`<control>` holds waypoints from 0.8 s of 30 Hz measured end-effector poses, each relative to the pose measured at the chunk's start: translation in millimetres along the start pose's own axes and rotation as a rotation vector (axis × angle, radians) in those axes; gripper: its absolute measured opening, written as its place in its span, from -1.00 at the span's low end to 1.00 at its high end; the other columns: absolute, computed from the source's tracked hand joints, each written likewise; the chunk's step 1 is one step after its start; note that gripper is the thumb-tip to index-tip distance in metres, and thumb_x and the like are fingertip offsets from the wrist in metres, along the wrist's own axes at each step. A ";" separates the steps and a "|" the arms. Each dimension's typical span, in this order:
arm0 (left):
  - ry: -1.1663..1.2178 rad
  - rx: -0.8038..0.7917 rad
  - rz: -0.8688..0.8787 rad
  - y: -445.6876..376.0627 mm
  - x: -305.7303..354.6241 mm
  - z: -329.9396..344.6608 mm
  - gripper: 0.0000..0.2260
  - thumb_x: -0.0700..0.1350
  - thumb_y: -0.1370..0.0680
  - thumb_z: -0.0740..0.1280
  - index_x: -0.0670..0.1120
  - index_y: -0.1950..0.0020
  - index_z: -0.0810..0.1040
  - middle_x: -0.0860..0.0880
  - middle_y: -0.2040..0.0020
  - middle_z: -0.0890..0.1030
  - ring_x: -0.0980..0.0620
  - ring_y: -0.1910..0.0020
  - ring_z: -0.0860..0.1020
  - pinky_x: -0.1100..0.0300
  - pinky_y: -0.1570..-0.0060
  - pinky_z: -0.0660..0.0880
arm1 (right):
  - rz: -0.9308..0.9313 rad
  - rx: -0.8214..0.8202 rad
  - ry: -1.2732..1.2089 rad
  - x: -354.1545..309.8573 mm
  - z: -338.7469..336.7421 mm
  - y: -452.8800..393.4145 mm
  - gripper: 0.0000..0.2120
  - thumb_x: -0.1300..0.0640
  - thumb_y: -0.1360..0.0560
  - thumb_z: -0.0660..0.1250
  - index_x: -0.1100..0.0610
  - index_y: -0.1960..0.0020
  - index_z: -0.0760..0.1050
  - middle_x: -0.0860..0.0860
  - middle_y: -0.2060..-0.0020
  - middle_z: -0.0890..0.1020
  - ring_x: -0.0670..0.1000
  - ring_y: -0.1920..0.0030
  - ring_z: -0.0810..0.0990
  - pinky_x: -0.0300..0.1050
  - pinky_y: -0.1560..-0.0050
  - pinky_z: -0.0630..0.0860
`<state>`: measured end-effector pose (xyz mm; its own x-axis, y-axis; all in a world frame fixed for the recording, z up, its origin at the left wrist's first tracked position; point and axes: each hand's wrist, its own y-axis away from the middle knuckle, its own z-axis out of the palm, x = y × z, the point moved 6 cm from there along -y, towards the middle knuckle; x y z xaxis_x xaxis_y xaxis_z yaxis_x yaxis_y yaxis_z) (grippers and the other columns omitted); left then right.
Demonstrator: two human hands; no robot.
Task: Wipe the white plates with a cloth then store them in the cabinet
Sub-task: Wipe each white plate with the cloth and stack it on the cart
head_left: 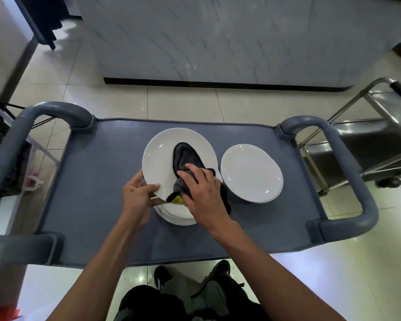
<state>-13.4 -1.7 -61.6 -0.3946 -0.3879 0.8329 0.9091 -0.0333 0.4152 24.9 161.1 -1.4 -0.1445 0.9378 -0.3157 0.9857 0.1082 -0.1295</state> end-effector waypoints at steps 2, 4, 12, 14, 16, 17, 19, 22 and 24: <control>-0.020 -0.001 0.008 0.9 1.5 1.5 -0.52 -0.48 -0.49 0.27 -0.11 -0.34 0.56 -0.16 0.01 0.70 -0.19 0.20 0.67 0.10 0.44 0.60 | -0.018 -0.003 -0.025 -7.1 2.2 2.2 -0.50 0.09 -0.53 0.38 0.03 -0.45 0.41 0.03 -0.48 0.37 0.17 -0.40 0.37 0.17 -0.29 0.36; -0.023 -0.008 0.016 2.4 2.6 2.4 -0.51 -0.47 -0.49 0.27 -0.11 -0.36 0.55 -0.17 0.02 0.70 -0.21 0.20 0.66 0.09 0.45 0.60 | -0.037 -0.009 -0.046 -9.1 1.0 3.5 -0.51 0.09 -0.53 0.38 0.04 -0.45 0.42 0.04 -0.48 0.38 0.17 -0.40 0.38 0.18 -0.27 0.38; -0.061 -0.089 0.019 2.9 7.3 -0.1 -0.50 -0.46 -0.50 0.26 -0.05 -0.33 0.58 -0.09 0.00 0.71 -0.18 0.16 0.68 0.00 0.35 0.65 | 0.072 0.048 -0.112 32.1 -19.9 -3.6 -0.52 0.13 -0.50 0.38 0.00 -0.41 0.46 -0.03 -0.46 0.39 0.12 -0.39 0.36 0.14 -0.26 0.38; -0.082 -0.113 0.007 3.0 5.9 1.3 -0.49 -0.46 -0.49 0.26 -0.05 -0.35 0.57 -0.09 0.00 0.71 -0.18 0.17 0.66 -0.04 0.32 0.66 | 0.110 0.070 -0.100 41.5 -26.9 -11.9 -0.51 0.14 -0.50 0.38 -0.01 -0.42 0.45 -0.04 -0.47 0.38 0.11 -0.40 0.34 0.13 -0.26 0.37; -0.097 -0.142 -0.002 4.2 4.5 5.0 -0.50 -0.47 -0.49 0.27 -0.02 -0.31 0.60 -0.09 0.00 0.71 -0.18 0.18 0.66 -0.09 0.28 0.67 | 0.119 0.085 -0.081 47.3 -34.5 -21.3 -0.50 0.14 -0.50 0.37 0.00 -0.43 0.44 -0.04 -0.47 0.37 0.12 -0.39 0.34 0.14 -0.26 0.37; -0.105 -0.155 -0.005 4.9 3.8 7.0 -0.50 -0.47 -0.49 0.27 0.00 -0.27 0.62 -0.09 0.00 0.71 -0.18 0.17 0.66 -0.11 0.26 0.67 | 0.117 0.091 -0.073 49.1 -38.3 -26.0 -0.50 0.14 -0.51 0.37 0.01 -0.43 0.44 -0.03 -0.47 0.37 0.12 -0.38 0.35 0.15 -0.26 0.37; -0.116 -0.182 -0.009 6.9 2.3 10.9 -0.51 -0.47 -0.48 0.28 0.03 -0.22 0.65 -0.12 0.02 0.71 -0.20 0.15 0.67 -0.18 0.22 0.65 | 0.099 0.102 -0.060 49.0 -44.9 -34.1 -0.50 0.13 -0.52 0.37 0.02 -0.45 0.42 -0.02 -0.47 0.37 0.13 -0.38 0.35 0.16 -0.27 0.37; -0.136 -0.240 -0.009 12.0 1.4 20.4 -0.53 -0.40 -0.42 0.36 0.06 -0.17 0.68 -0.15 0.05 0.71 -0.20 0.17 0.67 -0.15 0.27 0.66 | 0.046 0.130 -0.069 38.6 -51.9 -42.8 -0.50 0.12 -0.53 0.37 0.03 -0.46 0.41 0.00 -0.47 0.37 0.13 -0.38 0.35 0.17 -0.29 0.36; -0.162 -0.272 -0.011 16.0 0.6 27.2 -0.53 -0.32 -0.35 0.40 0.07 -0.17 0.69 -0.17 0.06 0.71 -0.21 0.17 0.67 -0.11 0.28 0.65 | -0.012 0.146 -0.076 25.6 -53.8 -45.4 -0.51 0.11 -0.54 0.37 0.04 -0.46 0.42 0.01 -0.46 0.39 0.12 -0.38 0.35 0.16 -0.30 0.35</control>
<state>-2.7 22.6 -44.5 -0.4005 -0.2353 0.8856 0.8985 -0.2905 0.3291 -18.8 198.0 46.9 -0.1678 0.9084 -0.3830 0.9614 0.0647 -0.2675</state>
